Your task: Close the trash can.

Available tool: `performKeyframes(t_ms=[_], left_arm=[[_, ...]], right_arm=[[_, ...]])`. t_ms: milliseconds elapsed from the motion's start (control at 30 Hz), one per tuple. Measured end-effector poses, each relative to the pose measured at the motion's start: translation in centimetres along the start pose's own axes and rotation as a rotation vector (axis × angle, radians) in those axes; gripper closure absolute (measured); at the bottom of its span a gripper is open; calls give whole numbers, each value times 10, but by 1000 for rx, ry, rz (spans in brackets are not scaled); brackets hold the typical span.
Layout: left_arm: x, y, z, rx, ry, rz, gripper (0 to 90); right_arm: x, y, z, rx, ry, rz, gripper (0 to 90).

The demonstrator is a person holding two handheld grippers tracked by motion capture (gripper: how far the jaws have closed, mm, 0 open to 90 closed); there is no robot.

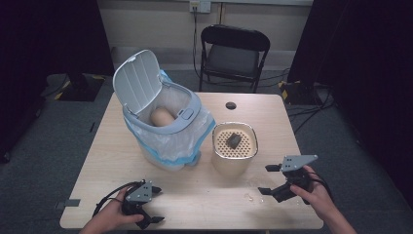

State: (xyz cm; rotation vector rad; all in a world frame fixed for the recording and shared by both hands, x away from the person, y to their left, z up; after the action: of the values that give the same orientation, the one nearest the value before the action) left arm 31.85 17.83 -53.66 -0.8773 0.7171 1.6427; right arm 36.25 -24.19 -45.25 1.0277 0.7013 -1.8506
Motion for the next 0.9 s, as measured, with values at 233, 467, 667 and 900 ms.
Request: performKeyframes(t_ms=[233,467,667,900], left_arm=[[0,0,0,-1,0,1,58],[0,-1,1,7,2,10,58],[1,-6,8,-23,16,55,165],[-1,-13,19,-62,9,96,165]], right_arm=[[33,7,-11,39,-36,-16,145],[61,13,-18,71,-73,-16,146],[79,19,-19,94,-75,-5,144],[84,22,-15,117,-46,-6,138]])
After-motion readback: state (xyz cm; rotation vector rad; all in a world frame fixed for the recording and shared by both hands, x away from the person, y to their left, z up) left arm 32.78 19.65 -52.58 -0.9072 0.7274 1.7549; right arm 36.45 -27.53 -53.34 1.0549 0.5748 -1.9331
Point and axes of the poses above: each handheld gripper's, and its own axes: z roughly backward along the jaws, x roughly out of its underside, y roughly to its right, the point moved 5 cm from there along -z, roughly forward along the jaws, and after that the axes turned 10 degrees about y, right-handed, at the moved point
